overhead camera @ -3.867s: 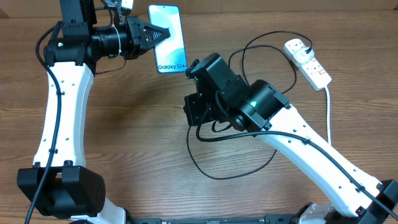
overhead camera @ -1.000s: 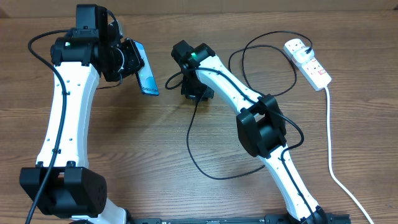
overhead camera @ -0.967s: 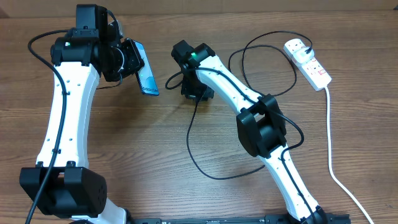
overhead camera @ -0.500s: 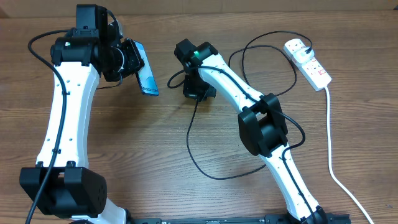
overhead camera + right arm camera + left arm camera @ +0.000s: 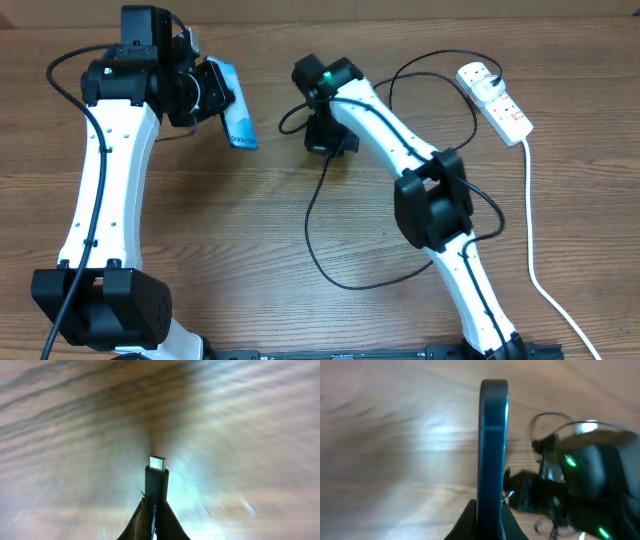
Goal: Plug charger to phone and switch on socket
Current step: 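Align the plug under the phone's bottom port with the right gripper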
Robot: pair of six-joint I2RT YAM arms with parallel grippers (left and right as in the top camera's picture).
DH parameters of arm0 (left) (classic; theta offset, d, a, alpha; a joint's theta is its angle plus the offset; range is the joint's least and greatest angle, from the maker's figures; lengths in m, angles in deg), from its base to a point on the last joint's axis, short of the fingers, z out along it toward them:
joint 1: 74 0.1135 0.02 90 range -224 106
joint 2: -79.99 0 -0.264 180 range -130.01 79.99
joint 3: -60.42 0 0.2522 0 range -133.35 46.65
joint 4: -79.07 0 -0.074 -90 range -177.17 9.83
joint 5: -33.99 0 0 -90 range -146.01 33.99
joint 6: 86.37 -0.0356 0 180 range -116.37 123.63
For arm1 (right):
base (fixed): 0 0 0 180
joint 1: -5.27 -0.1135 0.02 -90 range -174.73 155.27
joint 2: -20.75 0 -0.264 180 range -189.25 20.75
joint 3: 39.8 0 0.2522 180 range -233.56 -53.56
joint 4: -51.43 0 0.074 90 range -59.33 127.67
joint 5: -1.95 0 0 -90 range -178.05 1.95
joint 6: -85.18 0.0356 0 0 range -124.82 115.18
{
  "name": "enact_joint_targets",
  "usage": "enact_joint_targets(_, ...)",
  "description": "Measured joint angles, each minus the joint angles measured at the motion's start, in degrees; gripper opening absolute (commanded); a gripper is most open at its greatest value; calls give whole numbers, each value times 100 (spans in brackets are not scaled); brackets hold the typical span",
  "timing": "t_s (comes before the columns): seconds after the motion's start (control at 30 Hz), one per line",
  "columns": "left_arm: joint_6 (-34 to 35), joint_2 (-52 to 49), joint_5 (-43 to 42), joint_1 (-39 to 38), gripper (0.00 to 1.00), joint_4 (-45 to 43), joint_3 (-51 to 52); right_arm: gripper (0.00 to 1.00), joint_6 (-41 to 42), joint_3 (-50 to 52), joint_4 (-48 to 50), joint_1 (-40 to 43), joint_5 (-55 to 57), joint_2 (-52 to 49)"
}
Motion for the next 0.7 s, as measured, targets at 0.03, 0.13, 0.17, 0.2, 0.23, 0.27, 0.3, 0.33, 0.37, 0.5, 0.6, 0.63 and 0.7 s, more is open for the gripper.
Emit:
enact_joint_targets(0.03, -17, 0, -162, 24, 4, -125, 0, 4, -2, 7, -94, 9, 7, 186)
enact_joint_targets(0.13, -28, 0, -776, 195, 4, -520, 0, 4, -144, 7, -286, -15, -17, 984)
enact_joint_targets(0.17, -7, 0, -1047, 286, 4, -695, 0, 4, -221, 7, -339, -37, -52, 1287)
enact_joint_targets(0.2, 15, 0, -1300, 380, 4, -870, 0, 4, -326, 7, -417, -83, -103, 1661)
enact_joint_targets(0.23, 48, 0, -1626, 501, 4, -1095, 0, 4, -393, 4, -472, -125, -138, 1895)
enact_joint_targets(0.27, 76, 0, -1895, 605, 4, -1274, 0, 4, -487, 0, -549, -203, -199, 2225)
enact_joint_targets(0.3, 129, 0, -2190, 708, 4, -1464, 0, 4, -575, -15, -597, -289, -247, 2479)
enact_joint_targets(0.33, 199, 0, -2472, 796, 4, -1655, 0, 4, -662, -22, -627, -396, -315, 2717)
enact_joint_targets(0.37, 275, 0, -2752, 894, 4, -1845, 0, 4, -739, -28, -640, -505, -385, 2894)
enact_joint_targets(0.5, 636, 0, -3633, 1064, 4, -2312, 0, 4, -1056, -33, -649, -1054, -649, 3303)
enact_joint_targets(0.6, 855, 0, -4288, 1060, 4, -2566, 0, 4, -1207, -33, -627, -1475, -706, 3331)
enact_joint_targets(0.63, 907, 0, -4481, 1049, 4, -2616, 0, 4, -1231, -31, -605, -1604, -699, 3322)
enact_joint_targets(0.7, 964, 0, -4822, 1049, 4, -2651, 0, 4, -1241, -31, -505, -1799, -621, 3320)
